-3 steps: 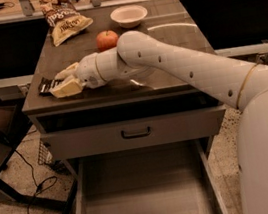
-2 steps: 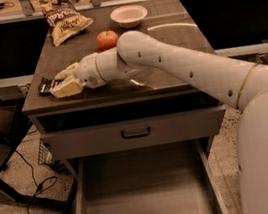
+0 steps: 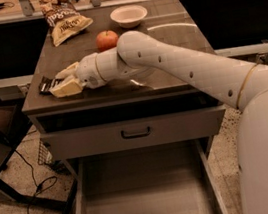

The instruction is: Place rxbar chocolate into middle drawer

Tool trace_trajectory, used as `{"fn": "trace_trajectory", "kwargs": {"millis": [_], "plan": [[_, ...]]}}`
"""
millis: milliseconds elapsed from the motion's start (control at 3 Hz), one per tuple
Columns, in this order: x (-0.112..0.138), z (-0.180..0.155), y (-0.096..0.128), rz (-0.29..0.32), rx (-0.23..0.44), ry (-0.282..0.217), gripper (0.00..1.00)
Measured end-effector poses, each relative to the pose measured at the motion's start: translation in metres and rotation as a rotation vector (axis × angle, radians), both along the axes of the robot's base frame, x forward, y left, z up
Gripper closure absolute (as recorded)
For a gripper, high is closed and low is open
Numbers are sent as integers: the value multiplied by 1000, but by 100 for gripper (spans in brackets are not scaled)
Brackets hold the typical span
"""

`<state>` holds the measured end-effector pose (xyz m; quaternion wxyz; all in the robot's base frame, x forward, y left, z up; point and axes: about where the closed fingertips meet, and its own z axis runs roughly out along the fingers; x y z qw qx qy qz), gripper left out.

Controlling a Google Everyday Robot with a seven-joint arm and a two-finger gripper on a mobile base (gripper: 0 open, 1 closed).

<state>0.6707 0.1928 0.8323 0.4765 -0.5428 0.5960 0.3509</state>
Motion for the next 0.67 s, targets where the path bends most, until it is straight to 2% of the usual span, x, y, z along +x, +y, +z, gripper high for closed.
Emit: {"fn": "trace_trajectory", "kwargs": {"millis": [333,667], "plan": [[0,0,0,0,0,0,4],[-1,0,2,3,0,1,0]]}}
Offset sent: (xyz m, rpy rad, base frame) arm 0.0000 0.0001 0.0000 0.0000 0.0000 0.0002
